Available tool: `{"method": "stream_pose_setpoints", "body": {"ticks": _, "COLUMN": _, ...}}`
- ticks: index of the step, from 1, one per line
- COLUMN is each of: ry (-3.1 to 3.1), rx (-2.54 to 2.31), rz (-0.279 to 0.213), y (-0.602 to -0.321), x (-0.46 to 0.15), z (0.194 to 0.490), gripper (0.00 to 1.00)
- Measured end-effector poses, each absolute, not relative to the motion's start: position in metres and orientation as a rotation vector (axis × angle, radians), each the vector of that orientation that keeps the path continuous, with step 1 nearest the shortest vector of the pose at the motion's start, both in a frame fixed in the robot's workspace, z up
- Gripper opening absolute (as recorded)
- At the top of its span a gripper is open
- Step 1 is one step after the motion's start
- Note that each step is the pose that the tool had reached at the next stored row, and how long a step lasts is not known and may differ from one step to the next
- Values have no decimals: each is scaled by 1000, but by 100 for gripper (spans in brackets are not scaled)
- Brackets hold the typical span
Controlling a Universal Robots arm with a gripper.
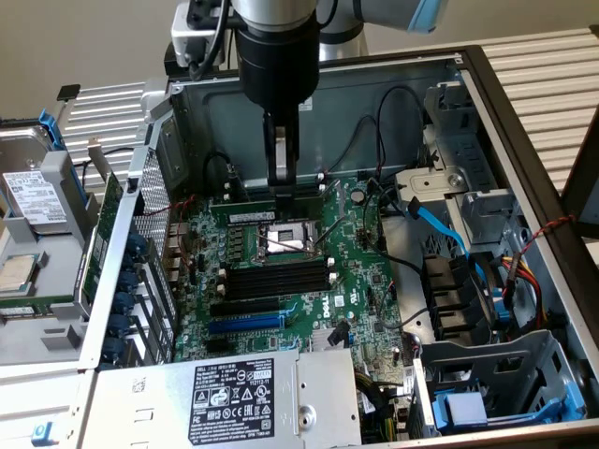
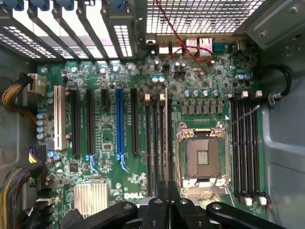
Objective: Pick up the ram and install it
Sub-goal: 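Pick up the ram and move it above insertion slot, then insert the ram into the slot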
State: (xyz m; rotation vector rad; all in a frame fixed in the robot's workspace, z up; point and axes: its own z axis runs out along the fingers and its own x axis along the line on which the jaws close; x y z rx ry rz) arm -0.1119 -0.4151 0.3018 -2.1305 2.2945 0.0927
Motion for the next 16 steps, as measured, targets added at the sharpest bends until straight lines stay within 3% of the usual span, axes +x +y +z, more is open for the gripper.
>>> {"method": "stream_pose_setpoints", "body": {"ticks": 16, "ry": 2305, "rx": -2145, "rz": 52, "y": -415, "x": -111, "z": 287, "gripper": 12}}
